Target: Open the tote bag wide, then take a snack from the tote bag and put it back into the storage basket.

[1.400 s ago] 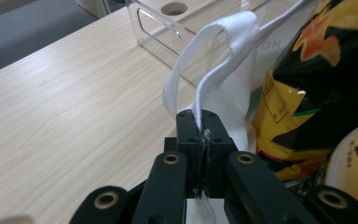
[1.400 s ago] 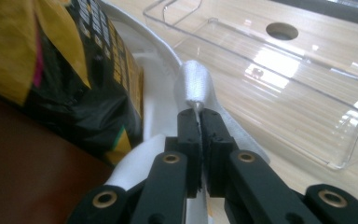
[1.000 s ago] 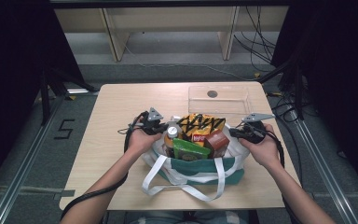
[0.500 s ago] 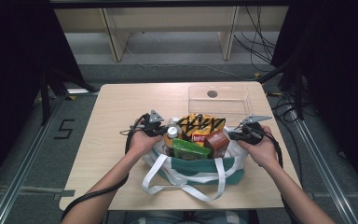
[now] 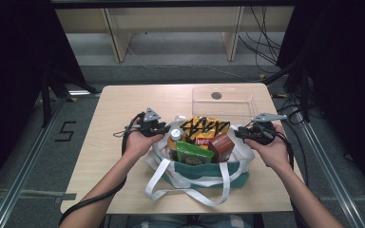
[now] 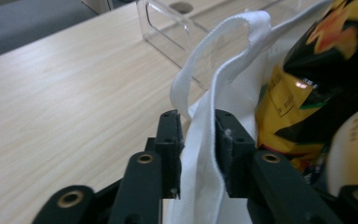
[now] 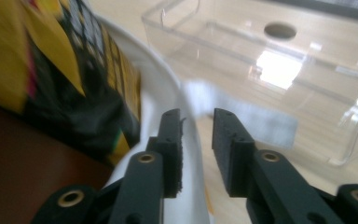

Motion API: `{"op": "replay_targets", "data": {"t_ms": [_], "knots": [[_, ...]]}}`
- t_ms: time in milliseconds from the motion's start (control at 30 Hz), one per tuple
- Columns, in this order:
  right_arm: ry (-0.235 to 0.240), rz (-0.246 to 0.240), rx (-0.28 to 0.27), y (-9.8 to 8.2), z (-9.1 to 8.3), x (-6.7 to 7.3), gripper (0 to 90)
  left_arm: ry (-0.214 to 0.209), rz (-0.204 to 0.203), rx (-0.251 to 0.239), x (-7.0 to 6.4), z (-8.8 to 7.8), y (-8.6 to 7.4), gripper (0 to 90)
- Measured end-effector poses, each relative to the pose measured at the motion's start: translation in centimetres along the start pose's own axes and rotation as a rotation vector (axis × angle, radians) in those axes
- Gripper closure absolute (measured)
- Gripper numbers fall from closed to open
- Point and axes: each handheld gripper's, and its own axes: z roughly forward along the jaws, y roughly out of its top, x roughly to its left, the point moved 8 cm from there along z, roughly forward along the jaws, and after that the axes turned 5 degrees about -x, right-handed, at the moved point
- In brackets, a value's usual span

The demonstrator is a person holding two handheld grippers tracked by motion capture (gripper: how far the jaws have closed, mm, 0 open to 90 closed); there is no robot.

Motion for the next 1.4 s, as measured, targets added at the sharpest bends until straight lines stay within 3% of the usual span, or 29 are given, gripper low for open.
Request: {"op": "replay_targets", "data": {"t_ms": [167,200,267,300,400,433,467,500,567,633,800,833,867,967,1000,1133,1200,1300,1367,1400], "knots": [[-0.012,0.012,-0.042,1.3,-1.0,0.6,65.5,0.035,-0.006,-0.033,0.8,-1.7,0.9,62.5],[-0.021,-0.013,-0.074,1.6,-1.0,0.5,64.7,0.034,-0.015,-0.052,0.9,-1.9,1.0,61.1],[-0.025,0.002,-0.064,1.8,-1.4,0.7,63.5,0.048,-0.021,-0.068,1.0,-2.5,1.1,59.5],[-0.030,-0.012,-0.093,2.2,-1.4,0.7,62.6,0.057,-0.018,-0.071,1.1,-2.9,1.0,58.6],[-0.030,0.001,-0.089,2.6,-2.0,0.8,59.9,0.069,-0.029,-0.088,1.0,-3.9,0.5,53.6],[-0.040,-0.024,-0.114,3.0,-2.0,0.6,59.4,0.077,-0.024,-0.088,1.1,-4.3,0.2,52.6],[-0.037,-0.001,-0.108,3.0,-2.3,0.7,58.3,0.089,-0.040,-0.100,1.1,-4.6,0.0,51.5],[-0.042,-0.004,-0.135,3.4,-2.3,0.7,57.5,0.100,-0.042,-0.110,1.3,-4.9,-0.2,50.6],[-0.050,-0.021,-0.139,3.7,-2.7,0.4,56.4,0.123,-0.032,-0.125,1.6,-5.5,-0.6,48.9],[-0.047,-0.004,-0.154,4.0,-2.7,0.5,54.5,0.139,-0.034,-0.132,1.8,-5.8,-1.2,48.0],[-0.045,-0.023,-0.167,4.5,-3.1,0.6,51.8,0.164,-0.064,-0.148,1.8,-6.2,-1.8,44.9],[-0.043,-0.005,-0.155,4.5,-3.2,0.7,51.3,0.168,-0.071,-0.156,1.8,-6.2,-1.8,44.5],[-0.048,-0.019,-0.177,4.8,-3.2,0.5,50.8,0.170,-0.068,-0.157,1.8,-6.2,-1.8,44.1],[-0.043,0.000,-0.159,4.7,-3.3,0.6,49.7,0.166,-0.062,-0.161,1.7,-6.1,-1.9,44.1],[-0.054,-0.023,-0.182,4.9,-3.2,0.3,49.4,0.169,-0.056,-0.156,1.6,-6.0,-2.0,44.1],[-0.053,-0.012,-0.181,4.9,-3.4,0.4,48.4,0.173,-0.059,-0.156,1.7,-6.1,-2.0,44.2],[-0.029,0.014,-0.177,4.9,-3.5,0.8,48.3,0.175,-0.067,-0.165,1.7,-6.2,-1.8,43.9],[-0.037,-0.028,-0.196,5.2,-3.4,0.6,47.9,0.168,-0.071,-0.169,1.7,-6.2,-1.8,43.8],[-0.035,0.005,-0.190,5.2,-3.5,1.0,47.9,0.169,-0.070,-0.174,1.7,-6.2,-1.7,43.5],[-0.038,-0.028,-0.203,5.5,-3.5,0.8,47.9,0.171,-0.072,-0.171,1.7,-6.2,-1.8,43.5]]}}
